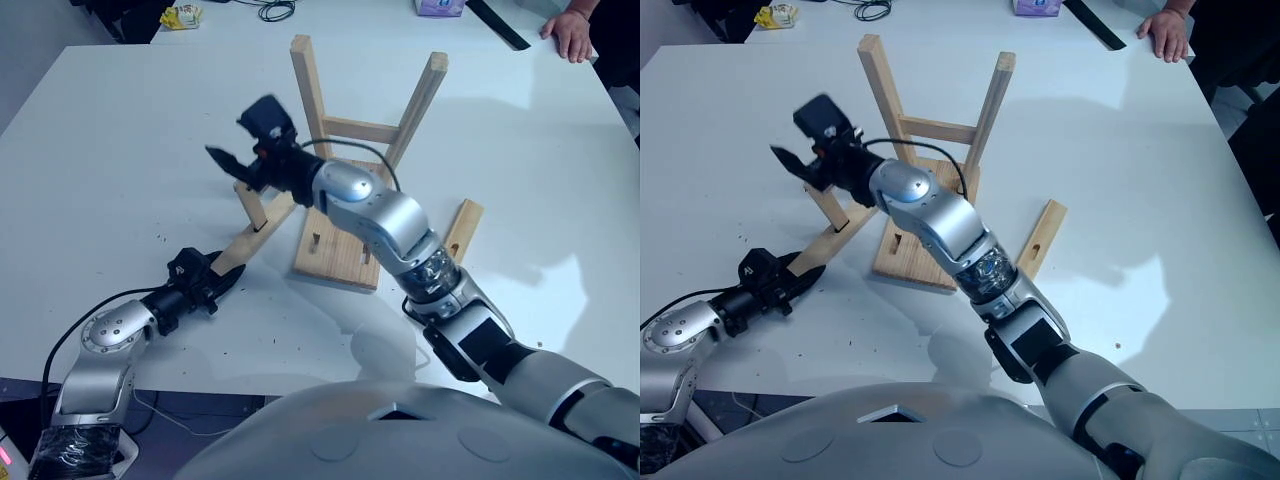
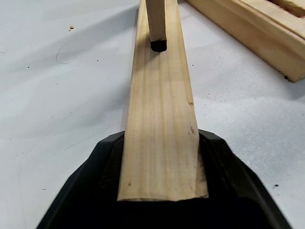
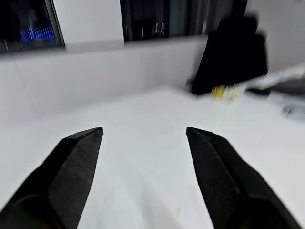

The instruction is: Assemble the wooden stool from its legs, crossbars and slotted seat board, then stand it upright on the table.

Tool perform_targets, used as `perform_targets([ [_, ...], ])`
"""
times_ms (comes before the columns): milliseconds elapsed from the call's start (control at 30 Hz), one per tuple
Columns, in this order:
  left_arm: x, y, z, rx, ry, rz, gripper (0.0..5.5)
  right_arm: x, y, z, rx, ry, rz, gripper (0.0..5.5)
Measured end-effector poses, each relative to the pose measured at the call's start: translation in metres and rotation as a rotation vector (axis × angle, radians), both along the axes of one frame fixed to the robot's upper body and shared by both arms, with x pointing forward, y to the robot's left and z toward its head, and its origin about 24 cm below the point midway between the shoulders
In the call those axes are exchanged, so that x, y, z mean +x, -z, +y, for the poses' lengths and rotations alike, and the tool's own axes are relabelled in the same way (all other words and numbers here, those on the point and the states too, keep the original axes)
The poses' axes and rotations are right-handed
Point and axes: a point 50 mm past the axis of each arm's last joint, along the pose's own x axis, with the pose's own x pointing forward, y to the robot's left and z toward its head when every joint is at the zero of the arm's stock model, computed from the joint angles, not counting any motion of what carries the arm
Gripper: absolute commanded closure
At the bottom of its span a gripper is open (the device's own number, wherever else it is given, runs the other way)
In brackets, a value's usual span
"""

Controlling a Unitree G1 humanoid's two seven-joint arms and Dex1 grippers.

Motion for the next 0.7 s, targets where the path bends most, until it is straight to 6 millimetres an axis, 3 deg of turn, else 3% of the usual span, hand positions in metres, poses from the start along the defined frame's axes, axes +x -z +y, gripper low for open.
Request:
perform_targets([
  [100,0.0,0.0,0.0,0.0,0.001,-0.003,3.46,0.007,-0.022,-0.017,0.124,0.069,-0.049,2.28],
  [200,0.0,0.001,0.001,0.0,0.0,-0.001,3.46,0.008,-0.032,-0.016,0.123,0.078,-0.089,2.28],
  [233,-0.001,0.001,0.001,0.001,0.0,0.001,3.46,0.007,-0.026,-0.005,0.049,0.055,-0.083,2.28],
  [300,0.0,0.001,0.001,0.0,0.001,0.001,3.46,0.002,0.012,0.016,-0.162,-0.005,0.003,2.28],
  [367,-0.001,0.001,0.001,-0.001,0.001,0.004,3.46,-0.006,0.045,0.024,-0.269,-0.045,0.067,2.28],
  [533,0.0,0.001,0.002,-0.002,0.0,0.008,3.46,-0.008,0.049,0.025,-0.276,-0.046,0.06,2.28],
  [700,0.001,0.0,0.002,0.0,0.005,0.008,3.46,-0.002,0.036,0.018,-0.208,-0.014,0.051,2.28],
])
